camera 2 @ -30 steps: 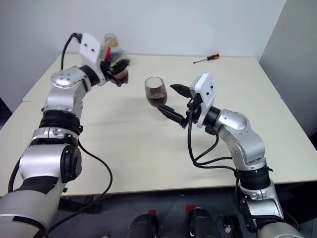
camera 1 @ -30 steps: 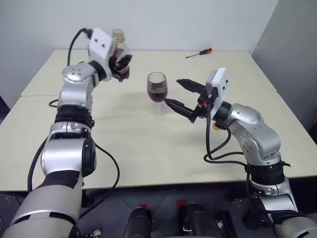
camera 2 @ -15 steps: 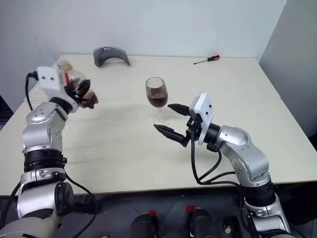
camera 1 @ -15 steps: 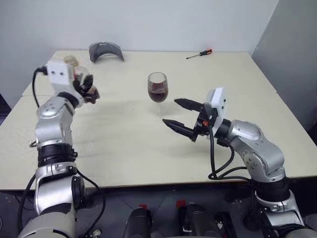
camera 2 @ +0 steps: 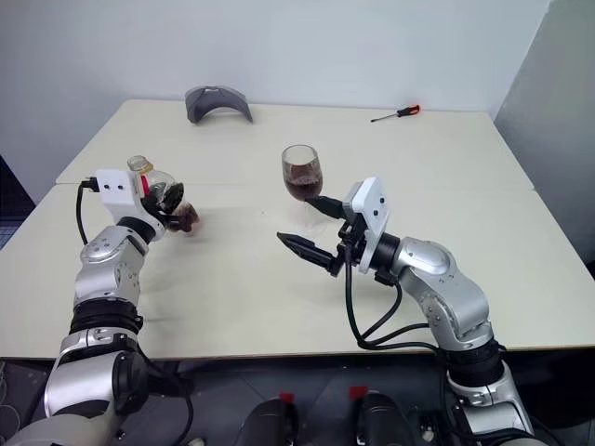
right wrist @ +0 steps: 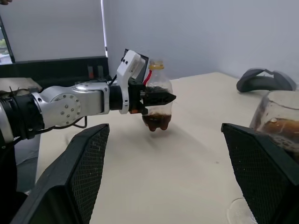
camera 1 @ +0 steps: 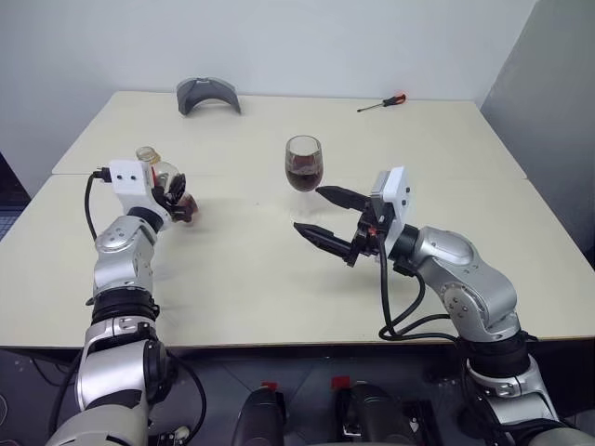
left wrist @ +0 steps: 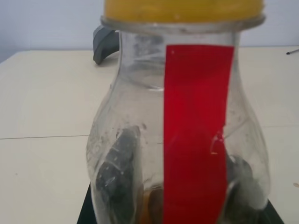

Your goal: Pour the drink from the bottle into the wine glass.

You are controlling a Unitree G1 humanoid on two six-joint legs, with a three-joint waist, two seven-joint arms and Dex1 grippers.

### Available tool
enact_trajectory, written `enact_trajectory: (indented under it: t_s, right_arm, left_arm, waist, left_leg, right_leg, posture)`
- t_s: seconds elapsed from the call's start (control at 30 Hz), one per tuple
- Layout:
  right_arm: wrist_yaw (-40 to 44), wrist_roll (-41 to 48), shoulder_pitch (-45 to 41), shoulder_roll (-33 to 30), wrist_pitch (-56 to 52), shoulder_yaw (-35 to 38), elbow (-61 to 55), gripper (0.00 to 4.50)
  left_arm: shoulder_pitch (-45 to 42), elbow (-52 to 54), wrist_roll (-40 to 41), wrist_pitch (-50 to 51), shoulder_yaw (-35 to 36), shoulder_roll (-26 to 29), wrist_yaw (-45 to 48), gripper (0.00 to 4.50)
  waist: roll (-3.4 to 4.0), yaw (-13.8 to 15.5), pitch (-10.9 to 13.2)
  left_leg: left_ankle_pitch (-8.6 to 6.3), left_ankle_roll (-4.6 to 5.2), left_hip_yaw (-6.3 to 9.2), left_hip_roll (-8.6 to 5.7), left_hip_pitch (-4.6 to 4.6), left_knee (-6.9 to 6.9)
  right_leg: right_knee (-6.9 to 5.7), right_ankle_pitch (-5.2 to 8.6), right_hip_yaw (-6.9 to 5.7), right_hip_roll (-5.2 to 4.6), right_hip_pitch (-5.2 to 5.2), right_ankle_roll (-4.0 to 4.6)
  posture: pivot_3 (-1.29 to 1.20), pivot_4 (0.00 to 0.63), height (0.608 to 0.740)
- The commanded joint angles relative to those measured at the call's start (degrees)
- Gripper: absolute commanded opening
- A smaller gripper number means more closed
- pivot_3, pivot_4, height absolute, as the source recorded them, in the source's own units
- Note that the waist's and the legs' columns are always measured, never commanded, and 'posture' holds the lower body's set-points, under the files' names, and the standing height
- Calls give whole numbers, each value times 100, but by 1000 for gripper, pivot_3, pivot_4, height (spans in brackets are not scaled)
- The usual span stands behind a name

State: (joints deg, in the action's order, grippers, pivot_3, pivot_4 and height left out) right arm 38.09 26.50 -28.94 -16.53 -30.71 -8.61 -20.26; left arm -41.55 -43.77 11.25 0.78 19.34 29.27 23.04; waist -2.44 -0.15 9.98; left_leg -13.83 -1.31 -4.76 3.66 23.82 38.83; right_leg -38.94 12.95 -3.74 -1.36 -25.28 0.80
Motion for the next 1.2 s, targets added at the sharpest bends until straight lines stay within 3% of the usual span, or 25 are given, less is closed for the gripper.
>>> enact_trajectory:
  t_s: [0.03,0.33,0.7,1.2]
  right_arm:
    - [-78,-10,-138,26,136,115,-54,4117]
    - [-151,-90,-262,77,208,107,75,4117]
    - [-180,-213,-359,61,345,135,248,4117]
    - [-113,-252,-329,92,498,104,322,4117]
  left_arm:
    - [-153,-115,0,-257,-20,8,-76,1315]
    - [-246,-437,44,-461,-91,33,55,1315]
    - [-220,-367,26,-389,-158,17,48,4487]
    - [616,1488,123,684,-135,-36,-263,4487]
  waist:
    - [0,-1,0]
    - [0,-2,0]
    - [0,-2,0]
    - [0,-5,0]
  left_leg:
    - [0,0,0,0,0,-1]
    - [0,0,-1,1,0,-1]
    - [0,0,0,1,0,-2]
    - [0,0,4,4,0,-6]
  right_leg:
    - [0,0,0,0,0,0]
    - [0,0,-4,0,0,0]
    - [1,0,-3,0,-1,0]
    - [5,0,0,0,-2,0]
  posture:
    - [0,150,740]
    - [0,150,740]
    - [0,150,740]
    - [0,150,740]
